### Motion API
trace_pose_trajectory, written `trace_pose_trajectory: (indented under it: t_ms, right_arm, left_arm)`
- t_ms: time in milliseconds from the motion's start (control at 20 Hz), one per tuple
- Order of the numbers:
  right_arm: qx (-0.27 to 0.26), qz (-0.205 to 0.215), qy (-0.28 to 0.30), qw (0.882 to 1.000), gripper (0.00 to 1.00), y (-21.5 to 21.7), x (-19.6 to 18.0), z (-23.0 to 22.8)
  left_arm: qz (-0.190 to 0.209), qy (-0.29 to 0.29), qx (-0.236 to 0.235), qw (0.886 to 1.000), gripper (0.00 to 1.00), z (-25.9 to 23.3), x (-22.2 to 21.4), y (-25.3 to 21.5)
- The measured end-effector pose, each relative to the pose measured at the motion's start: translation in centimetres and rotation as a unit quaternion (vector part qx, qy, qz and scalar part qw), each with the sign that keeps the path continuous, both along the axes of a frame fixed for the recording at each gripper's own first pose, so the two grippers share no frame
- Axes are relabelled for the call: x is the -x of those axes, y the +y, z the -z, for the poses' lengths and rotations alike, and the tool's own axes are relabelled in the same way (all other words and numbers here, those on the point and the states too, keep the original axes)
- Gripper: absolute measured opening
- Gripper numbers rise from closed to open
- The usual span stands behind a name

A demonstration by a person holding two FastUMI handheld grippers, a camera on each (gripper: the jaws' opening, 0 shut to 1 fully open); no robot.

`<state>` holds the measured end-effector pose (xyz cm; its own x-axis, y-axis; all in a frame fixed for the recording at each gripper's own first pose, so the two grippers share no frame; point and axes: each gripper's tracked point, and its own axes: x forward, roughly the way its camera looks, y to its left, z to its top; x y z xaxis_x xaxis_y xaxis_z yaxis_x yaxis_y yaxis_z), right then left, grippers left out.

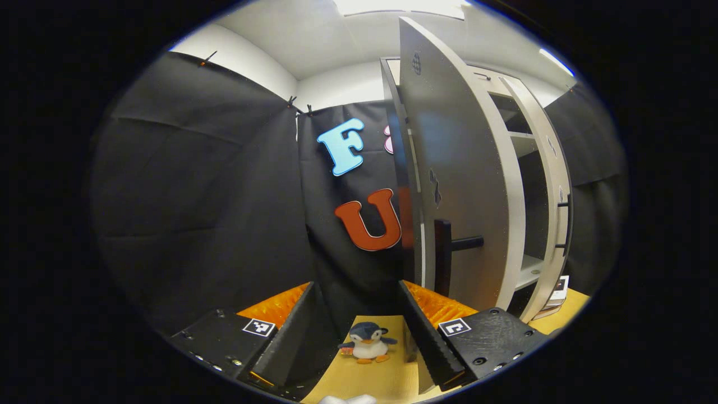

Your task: Grasp the bottle in the cabinet with the left hand and place it on the coaster, then close the right door with the right hand and the left door with the left hand.

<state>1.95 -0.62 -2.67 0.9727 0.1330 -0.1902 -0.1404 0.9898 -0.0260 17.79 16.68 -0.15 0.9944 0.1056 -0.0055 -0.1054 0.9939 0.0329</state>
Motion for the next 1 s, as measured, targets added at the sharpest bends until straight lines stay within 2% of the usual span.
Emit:
trace_pose_trajectory:
  t_ms: [250,300,550,600,750,1000]
  right_arm:
    - [-0.002,-0.018,-0.004,1.000,0.82,-2.2,-0.4,0.0]
    - [-0.003,-0.023,-0.004,1.000,0.82,-2.8,-0.6,-0.1]
    - [0.001,-0.034,-0.002,0.999,0.82,-6.2,-1.6,-0.5]
    - [0.002,-0.037,-0.002,0.999,0.82,-6.7,-1.9,-0.7]
    - [0.007,-0.039,-0.007,0.999,0.82,-7.5,-2.5,-1.0]
    - [0.010,-0.036,-0.016,0.999,0.82,-7.3,-2.8,-1.6]
  left_arm:
    - [0.009,0.009,-0.013,1.000,0.94,-0.4,0.5,-3.7]
    - [0.012,0.009,-0.012,1.000,0.90,-0.4,0.6,-4.8]
    - [0.028,0.008,0.001,1.000,0.90,-0.7,-0.6,-10.7]
    - [0.031,0.009,0.001,0.999,0.87,-0.7,-1.1,-12.0]
    - [0.014,0.005,-0.025,1.000,0.96,-1.3,-1.9,-13.2]
    - [0.021,0.011,-0.006,1.000,0.95,-0.8,-1.7,-14.8]
